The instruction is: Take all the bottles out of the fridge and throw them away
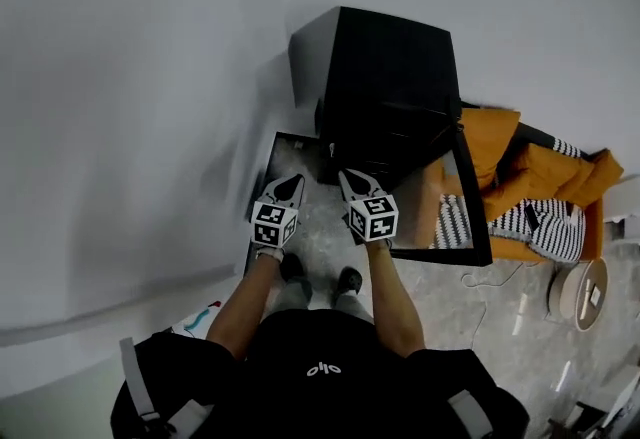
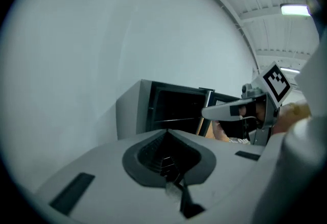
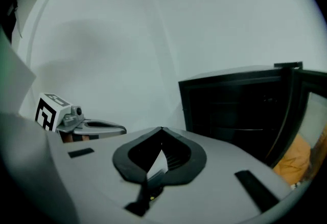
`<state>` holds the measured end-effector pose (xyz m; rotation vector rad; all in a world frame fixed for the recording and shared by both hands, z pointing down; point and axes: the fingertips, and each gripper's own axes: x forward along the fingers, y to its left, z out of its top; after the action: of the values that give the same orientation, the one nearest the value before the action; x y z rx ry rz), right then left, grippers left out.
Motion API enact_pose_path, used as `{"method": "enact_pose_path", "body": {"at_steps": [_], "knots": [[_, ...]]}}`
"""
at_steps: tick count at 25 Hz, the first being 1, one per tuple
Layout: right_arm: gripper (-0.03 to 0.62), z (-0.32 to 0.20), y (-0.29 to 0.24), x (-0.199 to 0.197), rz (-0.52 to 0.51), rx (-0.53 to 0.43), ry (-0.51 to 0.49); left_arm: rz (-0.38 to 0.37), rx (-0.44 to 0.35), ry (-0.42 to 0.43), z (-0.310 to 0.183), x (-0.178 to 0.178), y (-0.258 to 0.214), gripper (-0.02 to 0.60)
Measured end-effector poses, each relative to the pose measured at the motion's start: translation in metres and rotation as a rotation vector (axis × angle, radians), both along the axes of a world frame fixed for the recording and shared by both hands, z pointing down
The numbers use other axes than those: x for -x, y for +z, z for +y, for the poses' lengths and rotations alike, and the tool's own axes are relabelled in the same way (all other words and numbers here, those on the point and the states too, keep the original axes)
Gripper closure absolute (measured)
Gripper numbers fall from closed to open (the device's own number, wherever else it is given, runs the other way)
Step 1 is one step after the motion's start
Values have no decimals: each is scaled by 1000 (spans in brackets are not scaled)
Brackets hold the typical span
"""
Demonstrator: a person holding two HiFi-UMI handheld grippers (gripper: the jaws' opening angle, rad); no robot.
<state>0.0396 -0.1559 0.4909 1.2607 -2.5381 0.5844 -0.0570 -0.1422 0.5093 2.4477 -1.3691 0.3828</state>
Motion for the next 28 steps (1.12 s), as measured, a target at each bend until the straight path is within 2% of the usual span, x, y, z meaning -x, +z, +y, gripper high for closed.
{"method": "enact_pose_path", "body": {"at_steps": [6, 12, 19, 28], "knots": [[585, 17, -52, -101, -25, -73, 174, 59, -63, 71, -4, -67, -57, 574], [585, 35, -62, -160, -23, -85, 265, 82, -72, 145, 3, -126, -78, 574], [585, 46, -66, -183, -30, -95, 287, 79, -82, 207, 11, -166, -84, 574], [585, 51, -63, -184, -37, -80, 284, 78, -75, 214, 14, -169, -85, 574]]}}
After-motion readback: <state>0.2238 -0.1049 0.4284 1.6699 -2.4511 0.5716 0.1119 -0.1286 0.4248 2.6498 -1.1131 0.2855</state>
